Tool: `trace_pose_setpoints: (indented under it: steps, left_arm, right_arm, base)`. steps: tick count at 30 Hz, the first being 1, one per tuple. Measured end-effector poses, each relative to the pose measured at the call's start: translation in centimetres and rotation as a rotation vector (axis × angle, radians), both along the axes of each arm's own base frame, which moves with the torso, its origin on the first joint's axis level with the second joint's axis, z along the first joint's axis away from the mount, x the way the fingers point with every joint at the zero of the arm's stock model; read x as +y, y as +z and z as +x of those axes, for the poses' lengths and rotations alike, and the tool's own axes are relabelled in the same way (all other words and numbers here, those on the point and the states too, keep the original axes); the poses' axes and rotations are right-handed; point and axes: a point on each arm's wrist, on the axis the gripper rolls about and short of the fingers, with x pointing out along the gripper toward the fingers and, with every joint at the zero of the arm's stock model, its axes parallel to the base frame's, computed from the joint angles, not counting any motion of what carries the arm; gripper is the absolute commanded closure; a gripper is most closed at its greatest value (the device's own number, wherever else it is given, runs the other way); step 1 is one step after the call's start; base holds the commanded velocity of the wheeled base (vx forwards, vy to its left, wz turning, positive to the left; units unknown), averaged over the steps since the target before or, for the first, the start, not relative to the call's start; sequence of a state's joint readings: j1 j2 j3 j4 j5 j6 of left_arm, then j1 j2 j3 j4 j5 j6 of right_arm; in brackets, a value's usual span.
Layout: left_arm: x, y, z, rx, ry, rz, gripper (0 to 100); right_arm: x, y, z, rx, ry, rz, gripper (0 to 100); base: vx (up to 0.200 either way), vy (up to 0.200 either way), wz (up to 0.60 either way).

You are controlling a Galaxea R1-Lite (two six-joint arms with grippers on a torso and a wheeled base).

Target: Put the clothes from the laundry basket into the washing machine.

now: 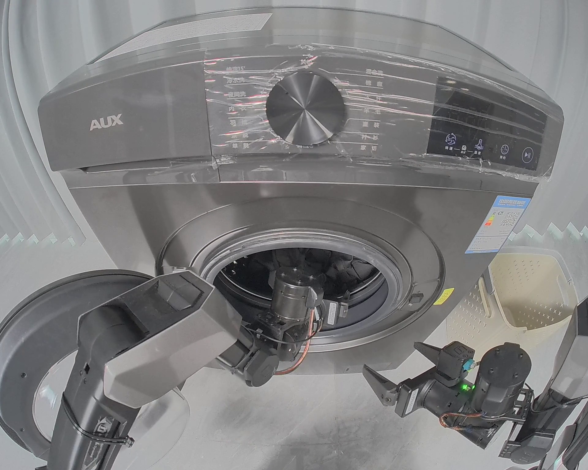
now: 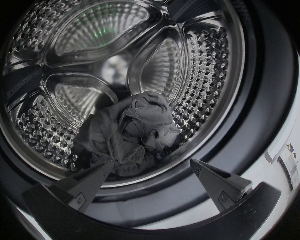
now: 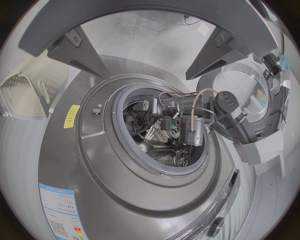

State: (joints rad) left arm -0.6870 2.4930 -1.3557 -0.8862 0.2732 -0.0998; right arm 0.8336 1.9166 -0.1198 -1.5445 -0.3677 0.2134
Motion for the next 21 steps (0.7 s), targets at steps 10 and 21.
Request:
trace_pose_setpoints:
  steps: [10,21]
  left_arm:
    - [0.6,1.0,-6.1,0.022,-0.074,-0.004,0]
    - [3.4,3.0,-12.8,0.062,-0.131,-0.034,0]
  right_arm:
    - [-0.1,0.0,-0.1,0.001,0.001,-0.003,0]
    - [-0.2,0.1,-0.2,0.001,-0.001,-0.002,0]
  base:
    - [0.0,0.0,0.0]
    - [0.0,0.0,0.0]
